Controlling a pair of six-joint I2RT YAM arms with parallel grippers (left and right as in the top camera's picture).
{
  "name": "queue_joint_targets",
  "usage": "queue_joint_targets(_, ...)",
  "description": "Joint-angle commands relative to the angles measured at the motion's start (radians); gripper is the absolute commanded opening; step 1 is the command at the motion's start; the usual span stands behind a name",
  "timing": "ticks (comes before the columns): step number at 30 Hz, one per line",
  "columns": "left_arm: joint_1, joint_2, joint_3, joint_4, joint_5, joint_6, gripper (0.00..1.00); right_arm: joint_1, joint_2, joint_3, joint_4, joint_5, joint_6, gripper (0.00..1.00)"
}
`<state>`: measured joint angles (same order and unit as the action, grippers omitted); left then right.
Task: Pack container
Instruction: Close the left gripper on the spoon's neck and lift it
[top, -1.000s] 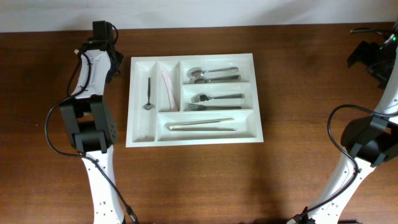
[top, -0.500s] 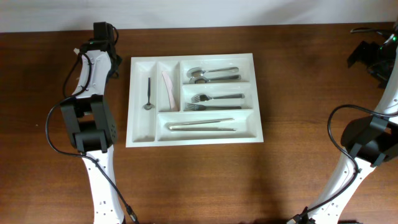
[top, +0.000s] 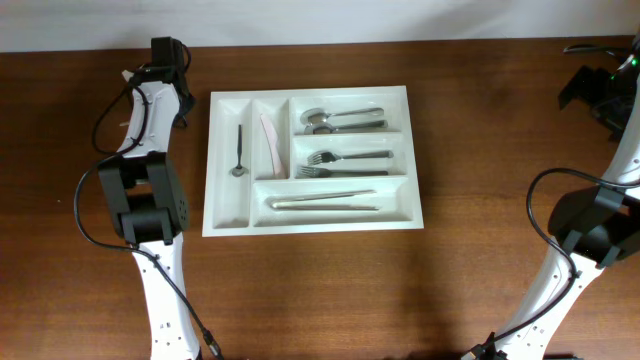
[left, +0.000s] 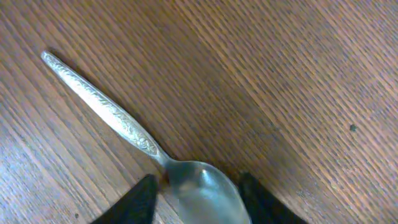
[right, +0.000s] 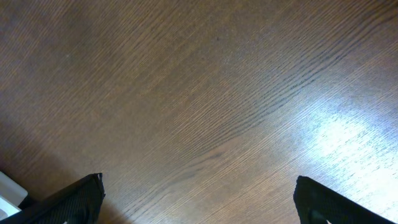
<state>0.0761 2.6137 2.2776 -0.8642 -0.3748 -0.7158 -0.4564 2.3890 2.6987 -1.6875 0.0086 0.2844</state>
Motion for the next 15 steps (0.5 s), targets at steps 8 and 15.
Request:
queue_joint_targets(8, 0.012, 0.07, -0.019, -0.047, 0.019, 0.036, 0.03, 0.005, -0.028, 0.015, 0.0, -0.001, -0.004, 0.99)
queue_joint_targets(15, 0.012, 0.07, -0.019, -0.08, 0.019, 0.036, 0.02, 0.005, -0.028, 0.015, 0.0, -0.001, -0.004, 0.99)
